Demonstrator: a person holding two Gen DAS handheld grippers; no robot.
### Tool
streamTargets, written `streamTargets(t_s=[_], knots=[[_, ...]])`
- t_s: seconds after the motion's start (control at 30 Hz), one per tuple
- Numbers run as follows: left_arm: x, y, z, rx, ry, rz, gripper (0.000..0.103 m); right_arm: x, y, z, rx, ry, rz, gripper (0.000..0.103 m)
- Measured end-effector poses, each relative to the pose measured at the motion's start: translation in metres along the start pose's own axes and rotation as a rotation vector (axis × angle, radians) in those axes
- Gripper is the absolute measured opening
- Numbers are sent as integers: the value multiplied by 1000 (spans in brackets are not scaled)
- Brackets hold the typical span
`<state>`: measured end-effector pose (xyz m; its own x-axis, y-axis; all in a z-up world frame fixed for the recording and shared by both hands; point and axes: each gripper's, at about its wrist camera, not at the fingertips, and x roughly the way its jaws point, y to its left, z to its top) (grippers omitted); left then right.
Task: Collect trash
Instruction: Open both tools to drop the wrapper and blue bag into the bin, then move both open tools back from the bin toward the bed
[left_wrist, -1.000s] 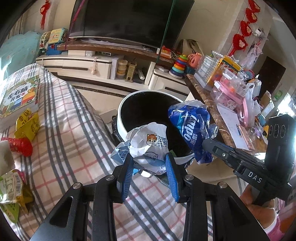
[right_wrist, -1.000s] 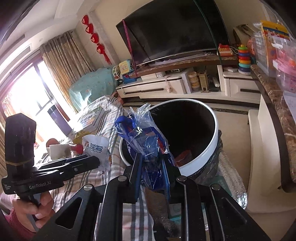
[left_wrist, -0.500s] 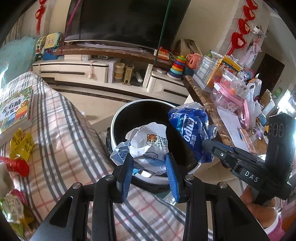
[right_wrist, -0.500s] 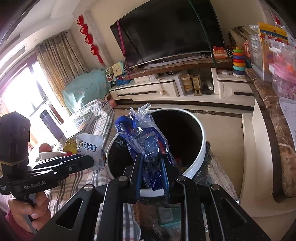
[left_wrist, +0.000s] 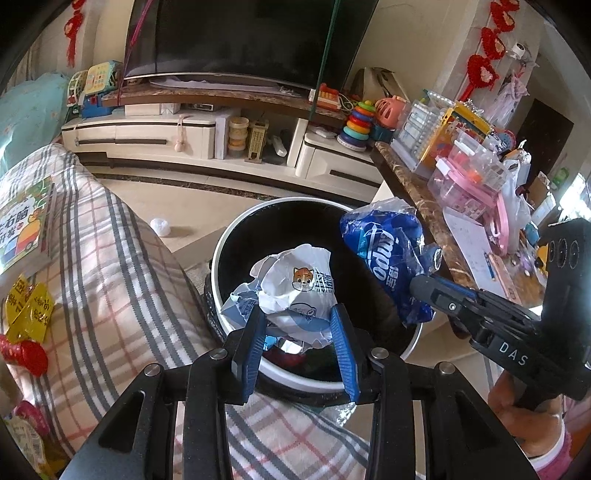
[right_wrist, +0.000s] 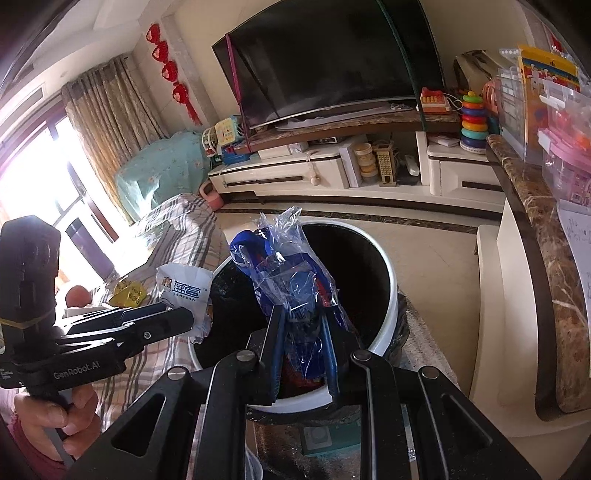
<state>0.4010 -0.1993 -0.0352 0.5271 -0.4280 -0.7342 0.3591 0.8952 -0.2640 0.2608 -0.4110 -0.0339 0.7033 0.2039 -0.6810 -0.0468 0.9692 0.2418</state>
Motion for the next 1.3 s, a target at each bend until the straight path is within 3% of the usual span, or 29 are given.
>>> streamTargets(t_s=[0.37,0.53,0.63,0.67,0.7,0.93,1.07,1.3], knots=[[14,1,4,0,17,9,36,7,-3,6,-10,17,-16,19],[15,-1,7,-7,15,15,44,10,-8,9,0,23,-12,20],[14,0,6,-13,14,10,50,11,-13,10,23,23,2,26],[12,-1,6,-15,8,11,53,10,-15,11,34,22,9,34],[11,0,5,-15,2,9,54,9,-16,11,41,20,12,39],[-7,10,-11,-43,-9,8,54,3,-11,9,48,-1,39,53],[-27,19,-33,-66,-22,15,54,-2,-4,2,55,-16,57,71],[-71,39,-80,-127,-44,38,54,-12,25,-18,37,-31,101,88]])
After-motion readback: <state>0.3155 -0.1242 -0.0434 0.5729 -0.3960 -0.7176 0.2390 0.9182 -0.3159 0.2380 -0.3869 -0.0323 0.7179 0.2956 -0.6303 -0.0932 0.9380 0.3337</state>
